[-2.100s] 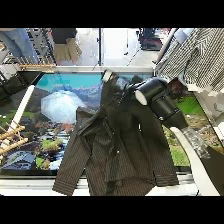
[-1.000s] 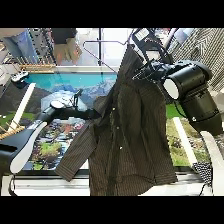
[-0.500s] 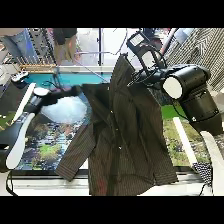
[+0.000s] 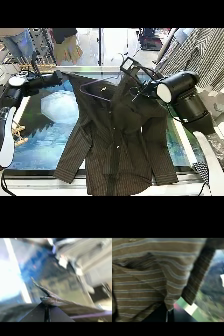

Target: Fold the clothes and pants, and hang the long-sleeved shirts on hangers.

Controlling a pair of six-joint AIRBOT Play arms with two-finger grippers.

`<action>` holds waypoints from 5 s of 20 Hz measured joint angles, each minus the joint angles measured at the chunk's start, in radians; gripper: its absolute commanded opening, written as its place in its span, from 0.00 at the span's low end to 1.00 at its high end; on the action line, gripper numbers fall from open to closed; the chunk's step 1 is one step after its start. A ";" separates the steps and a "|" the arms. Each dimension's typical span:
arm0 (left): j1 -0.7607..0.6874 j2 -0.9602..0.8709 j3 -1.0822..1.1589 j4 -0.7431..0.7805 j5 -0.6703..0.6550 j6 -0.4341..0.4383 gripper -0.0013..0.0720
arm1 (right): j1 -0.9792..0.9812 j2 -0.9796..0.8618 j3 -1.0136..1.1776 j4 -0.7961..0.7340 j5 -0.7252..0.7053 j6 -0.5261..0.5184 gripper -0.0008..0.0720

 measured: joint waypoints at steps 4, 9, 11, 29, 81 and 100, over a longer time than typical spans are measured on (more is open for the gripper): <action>0.018 0.026 0.007 -0.002 -0.161 -0.008 0.04 | 0.000 -0.029 -0.027 -0.114 0.005 0.023 0.04; 0.026 0.037 0.008 0.054 -0.243 -0.026 0.04 | 0.000 -0.019 -0.034 -0.181 -0.043 0.134 0.04; 0.027 0.039 0.009 0.058 -0.259 -0.034 0.04 | 0.001 -0.011 -0.034 -0.213 -0.053 0.155 0.04; 0.029 0.040 0.009 0.150 -0.025 -0.004 0.04 | 0.001 0.024 -0.032 -0.224 -0.085 0.081 0.04; -0.351 0.055 0.009 -0.183 -0.142 -0.082 0.04 | -0.010 -0.088 0.188 -0.433 0.111 0.264 0.04; -0.407 0.237 0.008 0.106 -0.062 -0.125 0.89 | 0.043 0.027 0.200 -0.327 -0.080 0.703 0.04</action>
